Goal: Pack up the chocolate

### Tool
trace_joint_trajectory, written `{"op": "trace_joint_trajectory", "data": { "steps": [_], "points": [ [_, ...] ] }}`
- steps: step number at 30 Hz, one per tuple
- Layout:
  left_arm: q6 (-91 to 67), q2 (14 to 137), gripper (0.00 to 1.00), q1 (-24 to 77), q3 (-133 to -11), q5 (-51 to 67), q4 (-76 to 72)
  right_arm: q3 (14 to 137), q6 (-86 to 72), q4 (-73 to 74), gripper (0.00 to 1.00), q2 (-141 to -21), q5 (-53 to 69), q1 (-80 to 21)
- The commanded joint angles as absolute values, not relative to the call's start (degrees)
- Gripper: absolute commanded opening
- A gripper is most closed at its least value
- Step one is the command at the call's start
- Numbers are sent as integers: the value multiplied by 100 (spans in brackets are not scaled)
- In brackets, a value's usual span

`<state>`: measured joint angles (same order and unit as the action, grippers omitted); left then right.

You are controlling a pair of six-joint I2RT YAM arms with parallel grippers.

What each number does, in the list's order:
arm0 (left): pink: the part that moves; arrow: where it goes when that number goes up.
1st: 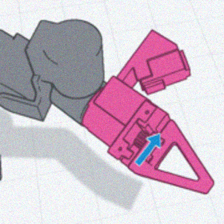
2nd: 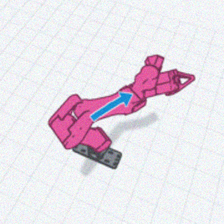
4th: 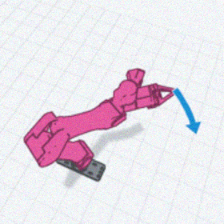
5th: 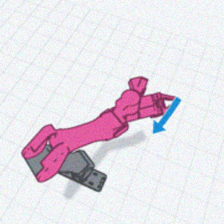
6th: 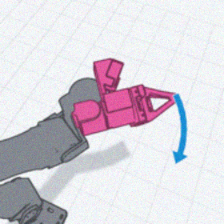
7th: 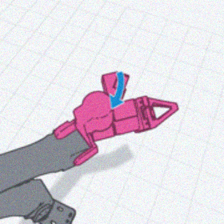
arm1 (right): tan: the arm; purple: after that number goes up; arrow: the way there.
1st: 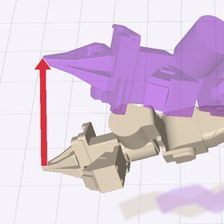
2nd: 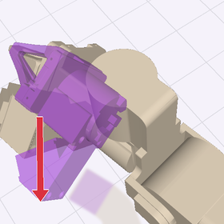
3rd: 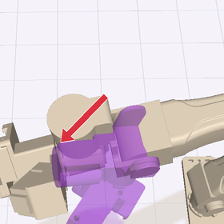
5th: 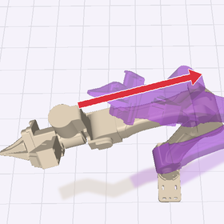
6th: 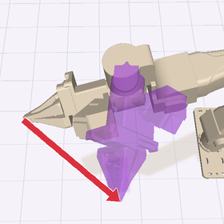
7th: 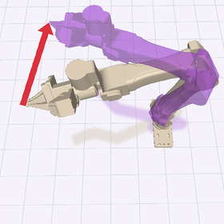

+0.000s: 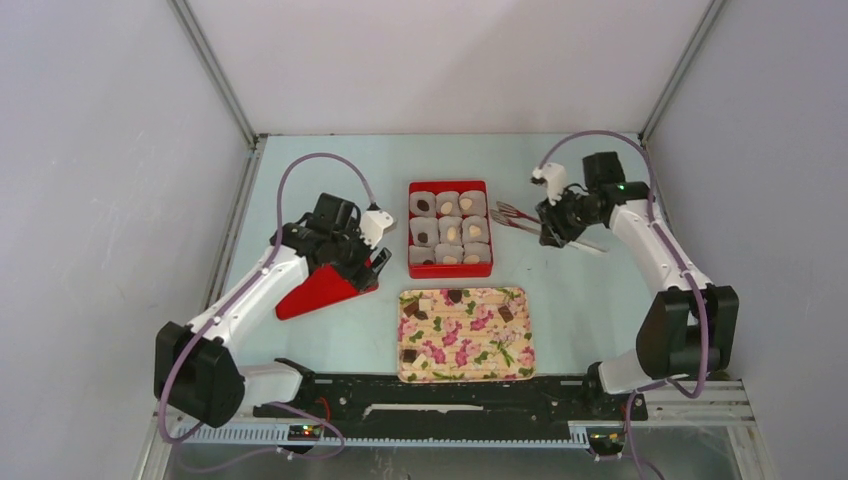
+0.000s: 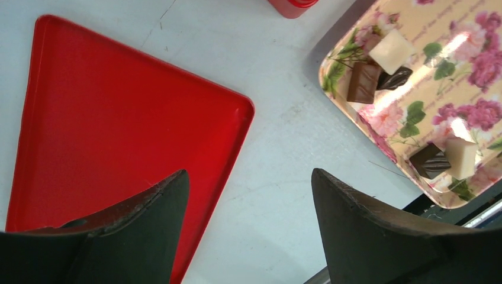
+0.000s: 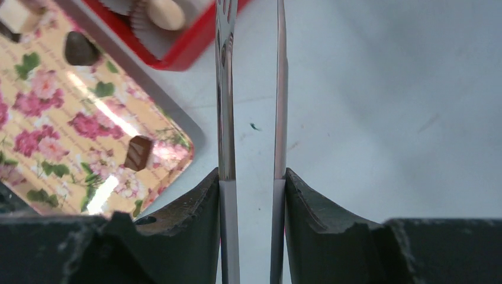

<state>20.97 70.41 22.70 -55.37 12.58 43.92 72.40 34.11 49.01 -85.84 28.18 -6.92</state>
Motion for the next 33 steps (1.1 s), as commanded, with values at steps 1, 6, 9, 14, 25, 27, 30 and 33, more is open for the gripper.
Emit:
{"op": "trace_joint_trajectory", "data": {
  "steps": [1,6,9,14,25,27,30,33],
  "points": [
    [1835,7204,81,2250,-6034,899,4194,6671,2644,3699,41,-8157,2730,31],
    [1773,7441,81,2252,-6184,983,4274,6333,2253,3187,41,-8234,2603,804],
    [1796,7505,81,2250,-6196,1101,4330,6258,2036,2964,41,-8531,2447,1077],
    [1824,7429,80,2252,-6147,1223,4360,6258,1824,2785,41,-9061,2268,1392],
    [1869,7313,81,2250,-6014,1189,4291,6257,1744,2743,42,-9436,2159,1485],
    [1865,7309,81,2250,-5997,1143,4270,6258,1740,2740,42,-9461,2126,1485],
    [1861,7315,81,2250,-5986,1031,4230,6310,1740,2801,43,-9562,2086,1485],
    [1904,7359,80,2254,-6005,1048,4269,6382,1723,2910,44,-9696,2061,1485]
  ]
}}
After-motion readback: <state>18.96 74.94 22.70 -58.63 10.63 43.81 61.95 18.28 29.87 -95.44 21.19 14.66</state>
